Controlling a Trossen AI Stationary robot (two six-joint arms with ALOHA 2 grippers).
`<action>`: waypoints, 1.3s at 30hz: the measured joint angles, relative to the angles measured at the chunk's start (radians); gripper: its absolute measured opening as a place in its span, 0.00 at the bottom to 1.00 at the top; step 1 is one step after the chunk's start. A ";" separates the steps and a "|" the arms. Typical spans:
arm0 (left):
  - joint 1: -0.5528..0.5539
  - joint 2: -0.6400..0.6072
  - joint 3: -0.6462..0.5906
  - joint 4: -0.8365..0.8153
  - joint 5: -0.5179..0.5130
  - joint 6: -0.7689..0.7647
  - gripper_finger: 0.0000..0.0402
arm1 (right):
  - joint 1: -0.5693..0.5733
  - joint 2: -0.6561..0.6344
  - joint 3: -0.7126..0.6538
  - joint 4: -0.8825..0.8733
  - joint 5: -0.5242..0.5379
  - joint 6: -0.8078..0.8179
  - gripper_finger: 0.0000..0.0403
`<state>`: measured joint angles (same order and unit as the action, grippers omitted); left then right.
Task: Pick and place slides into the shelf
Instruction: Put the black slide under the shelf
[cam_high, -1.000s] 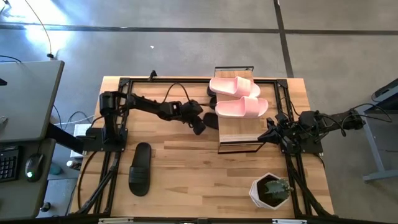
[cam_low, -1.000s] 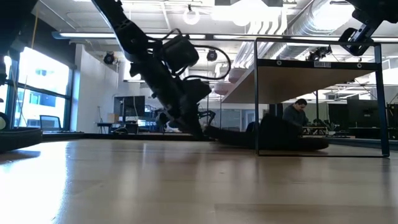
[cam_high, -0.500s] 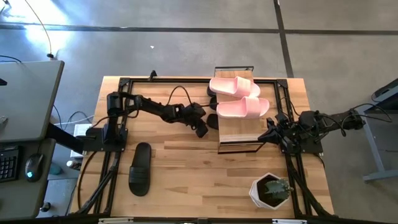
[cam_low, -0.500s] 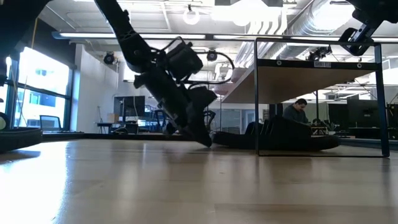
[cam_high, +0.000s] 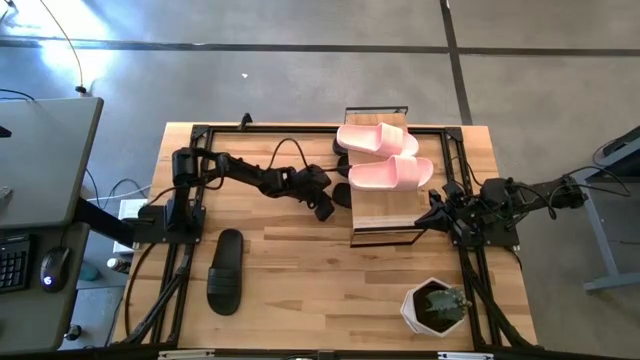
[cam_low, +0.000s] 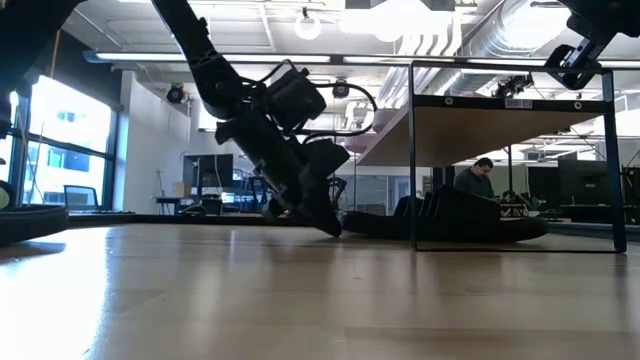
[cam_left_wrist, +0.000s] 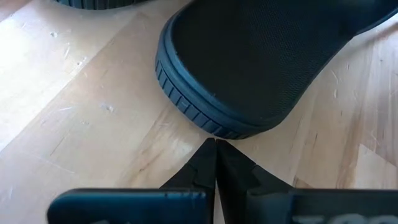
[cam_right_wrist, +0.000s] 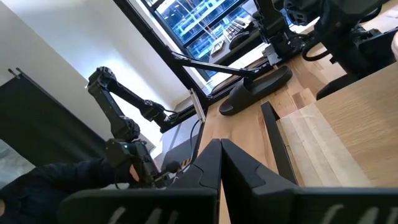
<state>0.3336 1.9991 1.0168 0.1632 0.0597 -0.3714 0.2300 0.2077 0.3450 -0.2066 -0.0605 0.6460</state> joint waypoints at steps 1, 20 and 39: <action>0.000 0.000 0.000 0.001 0.000 0.000 0.00 | 0.000 0.000 0.000 0.000 0.000 0.000 0.00; 0.000 -0.035 -0.002 -0.021 -0.153 0.007 0.00 | 0.000 0.000 0.000 -0.009 -0.002 0.000 0.00; 0.000 -0.036 -0.001 0.045 -0.074 -0.015 0.00 | 0.000 0.000 0.000 -0.009 -0.003 0.000 0.00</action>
<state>0.3332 1.9633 1.0157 0.2079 -0.0147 -0.3867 0.2302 0.2078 0.3450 -0.2153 -0.0635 0.6460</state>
